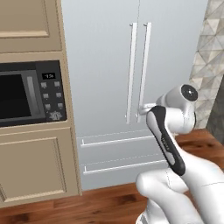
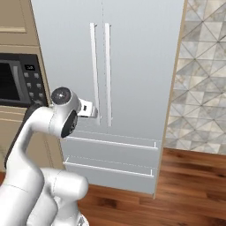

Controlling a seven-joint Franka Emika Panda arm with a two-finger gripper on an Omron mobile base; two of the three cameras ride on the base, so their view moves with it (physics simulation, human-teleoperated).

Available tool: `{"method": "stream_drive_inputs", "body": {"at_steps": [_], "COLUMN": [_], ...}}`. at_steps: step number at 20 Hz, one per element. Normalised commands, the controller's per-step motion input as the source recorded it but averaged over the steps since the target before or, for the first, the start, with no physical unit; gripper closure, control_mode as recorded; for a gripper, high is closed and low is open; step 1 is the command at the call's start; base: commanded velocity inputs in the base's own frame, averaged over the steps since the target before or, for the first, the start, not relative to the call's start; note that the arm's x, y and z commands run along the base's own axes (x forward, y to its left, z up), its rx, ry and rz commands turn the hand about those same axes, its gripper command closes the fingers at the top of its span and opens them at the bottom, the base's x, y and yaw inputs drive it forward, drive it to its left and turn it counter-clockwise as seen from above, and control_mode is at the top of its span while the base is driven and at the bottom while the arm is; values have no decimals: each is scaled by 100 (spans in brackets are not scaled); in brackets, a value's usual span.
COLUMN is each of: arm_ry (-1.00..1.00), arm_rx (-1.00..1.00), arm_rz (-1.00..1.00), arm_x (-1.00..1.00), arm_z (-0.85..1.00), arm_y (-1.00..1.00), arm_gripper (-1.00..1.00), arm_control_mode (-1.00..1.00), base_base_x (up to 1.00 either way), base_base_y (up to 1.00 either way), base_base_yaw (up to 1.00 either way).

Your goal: Retrieve the mango and orange from the fridge and place them into the bowl on the dining table.

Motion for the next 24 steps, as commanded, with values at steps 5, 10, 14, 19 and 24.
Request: {"method": "stream_drive_inputs", "body": {"at_steps": [5,10,14,19,24], "arm_ry": [0,0,3,0,-1], "arm_rx": [7,1,0,0,0], "arm_rz": [0,-4,-10,-7,0], "arm_x": [99,63,39,35,49], "arm_z": [0,27,40,13,0], "arm_y": [0,-6,-28,-46,-38], "arm_gripper": [-100,-100,-100,-100,-100], "arm_control_mode": [-100,-100,-100,-100,-100], "base_base_x": [0,0,0,0,0], "base_base_y": [0,0,0,0,0], "base_base_yaw": [0,0,0,0,0]}}
